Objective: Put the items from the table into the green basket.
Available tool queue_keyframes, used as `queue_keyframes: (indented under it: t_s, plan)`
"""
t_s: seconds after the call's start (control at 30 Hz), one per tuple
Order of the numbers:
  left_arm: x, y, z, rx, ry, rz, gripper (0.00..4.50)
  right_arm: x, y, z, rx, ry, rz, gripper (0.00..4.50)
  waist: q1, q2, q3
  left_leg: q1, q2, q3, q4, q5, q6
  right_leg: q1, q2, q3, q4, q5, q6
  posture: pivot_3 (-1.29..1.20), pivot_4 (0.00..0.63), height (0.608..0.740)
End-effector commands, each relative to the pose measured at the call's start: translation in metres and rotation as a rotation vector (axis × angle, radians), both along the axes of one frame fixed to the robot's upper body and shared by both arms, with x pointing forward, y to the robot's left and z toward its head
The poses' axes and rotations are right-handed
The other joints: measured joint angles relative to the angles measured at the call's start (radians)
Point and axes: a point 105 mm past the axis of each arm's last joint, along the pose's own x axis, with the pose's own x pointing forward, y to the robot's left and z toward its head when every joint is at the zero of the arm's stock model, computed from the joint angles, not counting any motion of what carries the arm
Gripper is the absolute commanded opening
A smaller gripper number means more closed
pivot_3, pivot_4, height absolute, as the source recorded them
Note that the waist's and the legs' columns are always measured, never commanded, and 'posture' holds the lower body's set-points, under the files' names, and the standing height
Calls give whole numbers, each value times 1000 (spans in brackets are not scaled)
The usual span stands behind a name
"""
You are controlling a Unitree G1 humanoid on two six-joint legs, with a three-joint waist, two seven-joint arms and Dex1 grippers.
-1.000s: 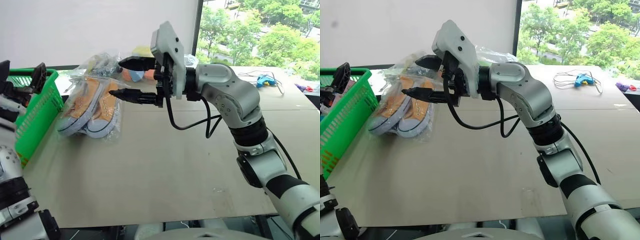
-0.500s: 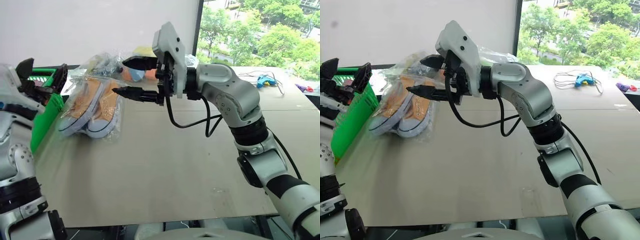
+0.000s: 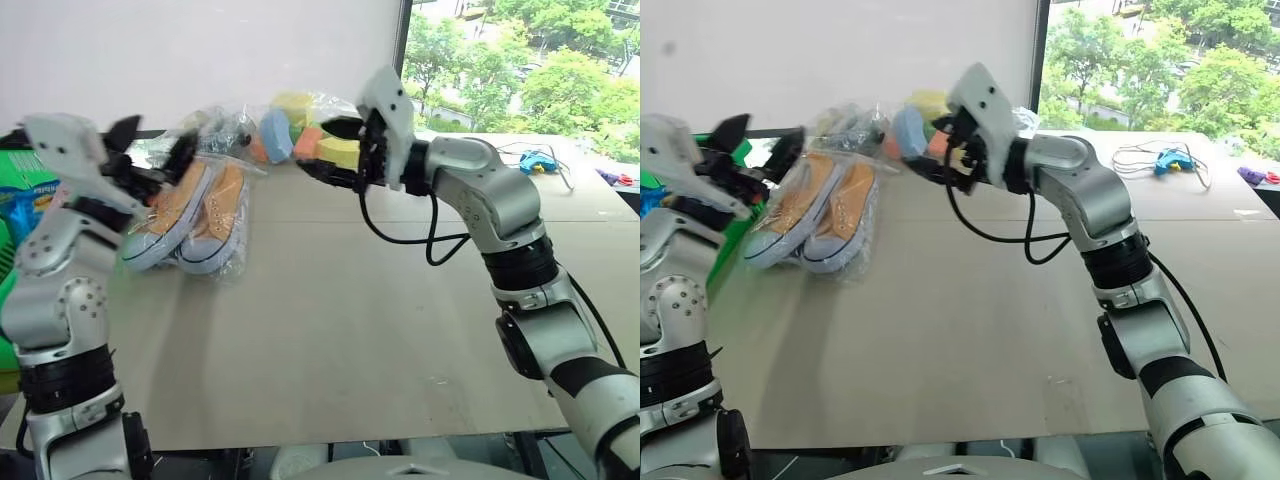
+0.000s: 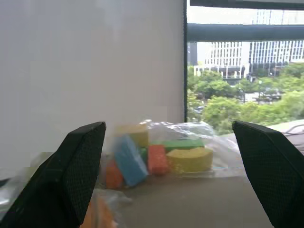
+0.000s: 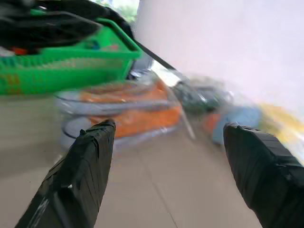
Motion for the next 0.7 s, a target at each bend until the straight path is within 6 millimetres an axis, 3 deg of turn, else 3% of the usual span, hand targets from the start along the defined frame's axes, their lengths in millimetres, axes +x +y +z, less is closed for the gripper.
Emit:
queue_keyframes:
  t_s: [0.03, 0.1, 0.17, 0.23, 0.37, 0.5, 0.7]
  plan:
    - [-11, -52, -11, 17, 96, -138, 4475, 15, -56, -16, -67, -23, -179, 3882, -1, 1, 0, 0, 0, 0, 0, 0, 0, 0, 0, 0, 0, 0, 0, 111, 0, 740]
    - [-20, -68, -34, 62, 191, -173, 4475, 14, -87, -44, -144, 20, -236, 3882, -4, 3, -1, 1, 0, 1, 0, 0, 0, 1, 1, 0, 0, 0, 0, 102, 0, 740]
    - [-39, -83, -61, 81, 293, -249, 4475, -1, -129, -81, -226, 117, -270, 3882, -6, 10, -3, 1, 1, 1, 0, -1, 1, 1, 1, 2, -1, 0, 0, 82, 0, 740]
    - [-53, -87, -76, 109, 349, -282, 4475, -18, -159, -104, -281, 180, -290, 3882, -12, 14, -1, 1, 1, 3, 0, -2, 3, 1, 1, 4, -2, -1, 0, 74, 0, 740]
    - [-77, -82, -94, 124, 442, -319, 4475, -52, -200, -126, -336, 240, -323, 3882, -34, 26, 3, 5, 2, 6, 0, -2, 3, 2, 7, 8, -1, -1, 0, 56, 0, 740]
    - [-94, -70, -107, 114, 491, -303, 4475, -78, -211, -128, -313, 273, -320, 3882, -57, 32, 8, 28, 4, 12, -1, -2, 3, 25, 17, 11, -2, -10, 0, 35, 0, 740]
    - [-101, -68, -121, 90, 532, -277, 4475, -78, -211, -129, -295, 272, -345, 3882, -82, 32, 13, 44, 3, 10, -1, -2, 2, 34, 17, 13, -3, -10, 0, 49, 0, 740]
